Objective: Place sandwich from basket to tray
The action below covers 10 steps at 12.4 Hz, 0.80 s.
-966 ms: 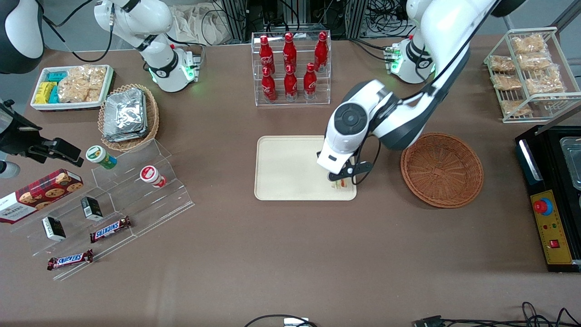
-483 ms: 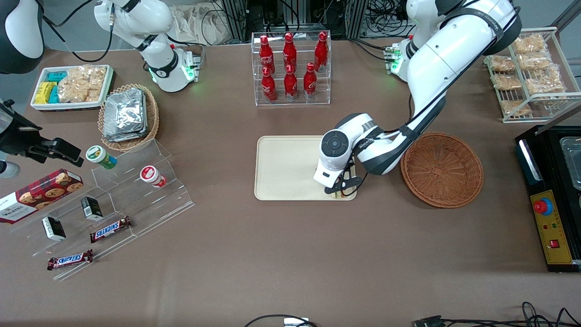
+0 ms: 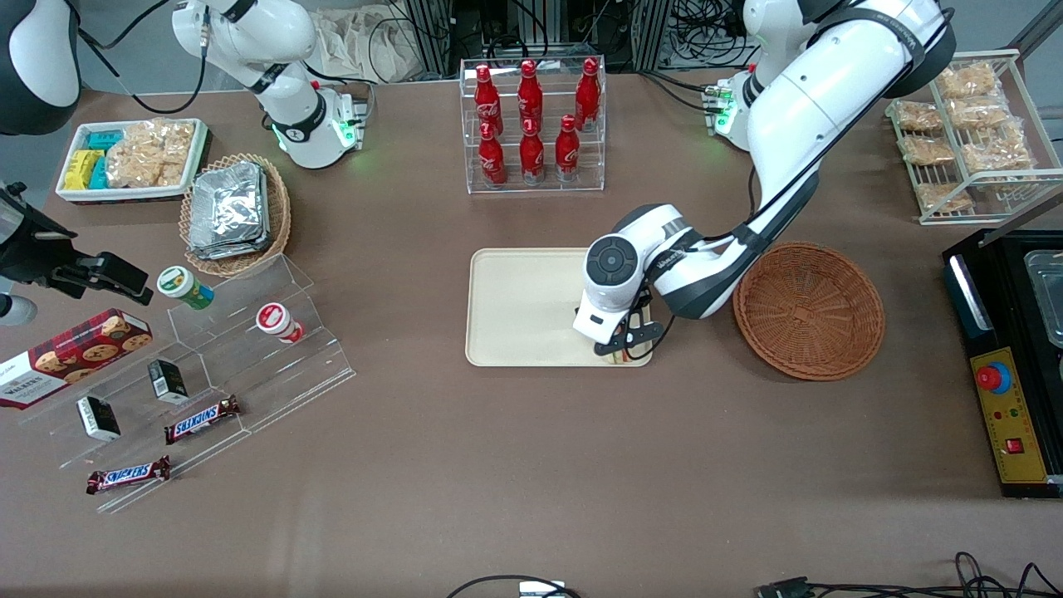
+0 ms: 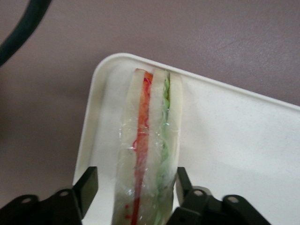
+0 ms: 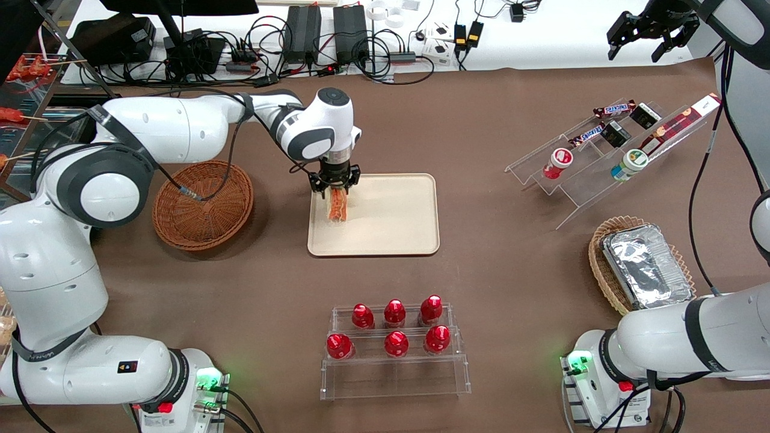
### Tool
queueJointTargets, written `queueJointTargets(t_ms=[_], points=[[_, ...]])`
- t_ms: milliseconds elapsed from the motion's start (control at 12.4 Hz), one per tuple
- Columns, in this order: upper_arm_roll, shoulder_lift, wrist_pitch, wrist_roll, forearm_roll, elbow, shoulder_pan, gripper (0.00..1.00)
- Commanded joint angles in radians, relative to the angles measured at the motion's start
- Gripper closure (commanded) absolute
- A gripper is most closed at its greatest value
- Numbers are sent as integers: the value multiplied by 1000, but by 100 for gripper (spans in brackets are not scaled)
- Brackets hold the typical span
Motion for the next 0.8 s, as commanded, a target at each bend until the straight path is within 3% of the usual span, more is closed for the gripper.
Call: queueJointTargets(t_ms=[0, 161, 322, 563, 724], points=[[-77, -138, -134, 28, -78, 10, 87, 0], [-131, -267, -243, 164, -196, 21, 209, 0], [-99, -420, -348, 322, -291, 39, 268, 0], [197, -598, -397, 652, -414, 27, 230, 0], [464, -648, -400, 826, -422, 24, 103, 0]])
